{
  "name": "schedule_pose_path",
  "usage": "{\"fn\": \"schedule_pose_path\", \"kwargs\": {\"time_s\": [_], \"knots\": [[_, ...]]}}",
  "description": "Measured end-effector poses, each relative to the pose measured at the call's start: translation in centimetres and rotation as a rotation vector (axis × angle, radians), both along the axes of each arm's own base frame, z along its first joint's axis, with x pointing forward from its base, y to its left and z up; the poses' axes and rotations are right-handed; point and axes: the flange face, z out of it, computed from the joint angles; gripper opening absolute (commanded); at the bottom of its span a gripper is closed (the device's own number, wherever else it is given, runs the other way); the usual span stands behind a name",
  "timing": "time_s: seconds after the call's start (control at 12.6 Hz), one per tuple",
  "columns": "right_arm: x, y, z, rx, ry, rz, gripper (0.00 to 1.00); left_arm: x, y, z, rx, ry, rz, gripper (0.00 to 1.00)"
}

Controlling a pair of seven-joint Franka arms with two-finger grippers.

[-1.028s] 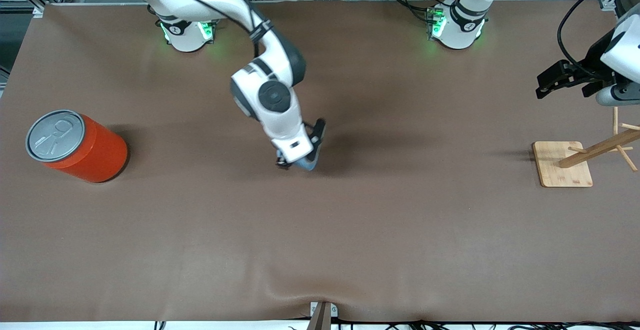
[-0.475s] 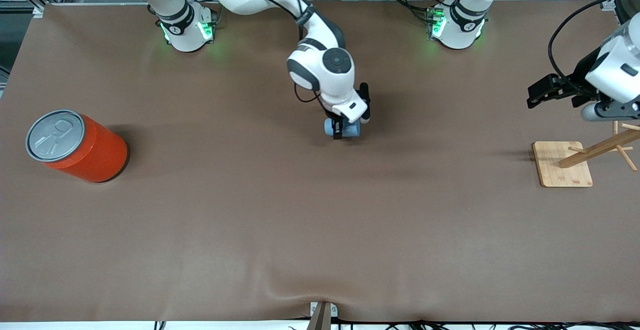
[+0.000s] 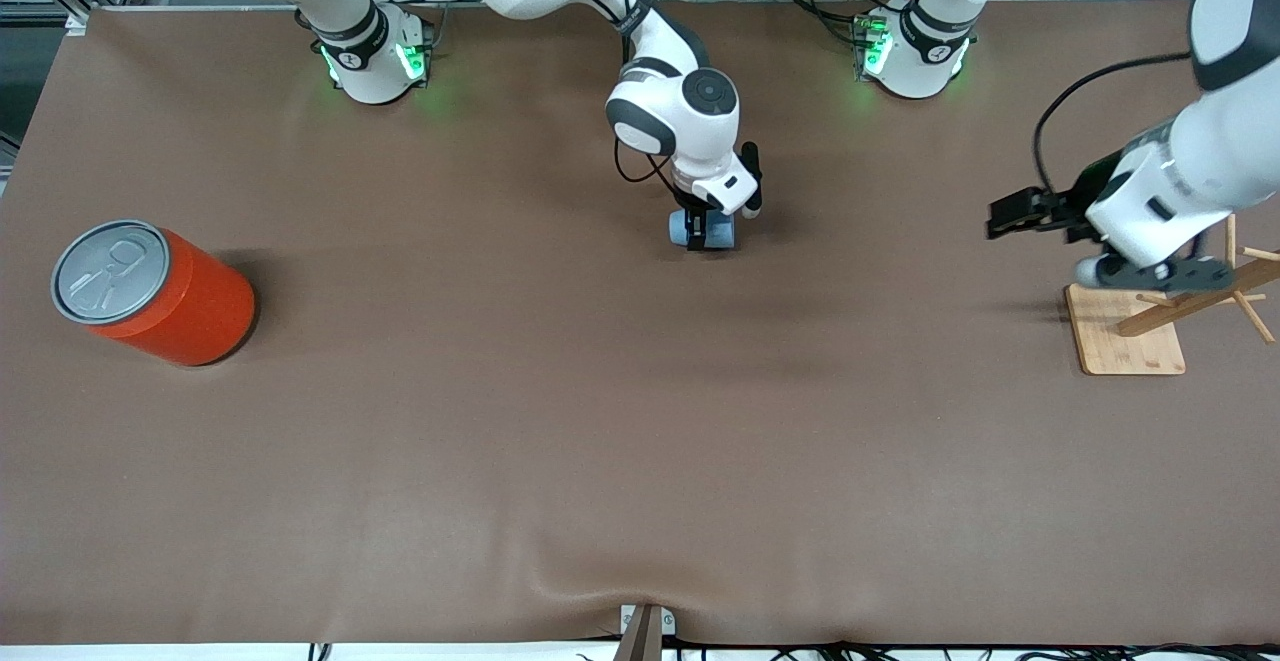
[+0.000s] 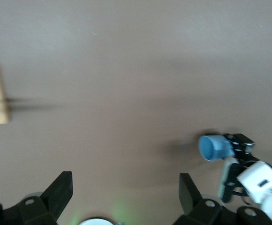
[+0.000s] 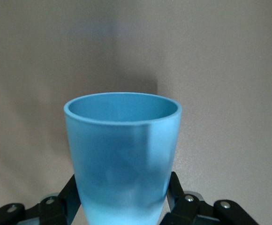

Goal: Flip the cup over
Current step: 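Set the cup down with the right gripper while the left gripper approaches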

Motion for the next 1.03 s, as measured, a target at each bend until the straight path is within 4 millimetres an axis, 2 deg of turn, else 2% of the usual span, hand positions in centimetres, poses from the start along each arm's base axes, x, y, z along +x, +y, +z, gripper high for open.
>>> {"fn": "schedule_pose_path", "kwargs": {"time_s": [0.08,0.24,0.47,0.63,0.79,0.95,1.03], "knots": [[-0.3,0.2,0.0,-0.009,-0.016,0.005,0.12,0.6,-0.2,-2.3,-0.032,0.047,0.007,1.0],[-0.6,0.3,0.0,-0.017,-0.032,0.0,1.0,2.0,-0.5,-8.0,-0.089,0.139,0.029,1.0],[-0.1,0.1,0.0,-0.024,-0.039,-0.015,1.0,3.6,-0.9,-15.6,-0.161,0.191,0.079,1.0],[1.7,0.0,1.8,-0.057,-0.039,-0.044,1.0,2.9,-1.4,-20.4,-0.248,0.202,0.101,1.0],[3.8,-0.1,5.3,-0.095,-0.031,-0.077,1.0,1.2,-1.6,-24.2,-0.298,0.22,0.133,1.0],[5.6,-0.8,9.6,-0.094,-0.011,-0.108,1.0,0.1,-1.9,-26.1,-0.343,0.24,0.18,1.0],[6.7,-1.7,12.3,-0.085,0.008,-0.124,1.0,-0.3,-2.3,-26.7,-0.371,0.245,0.209,1.0]]}}
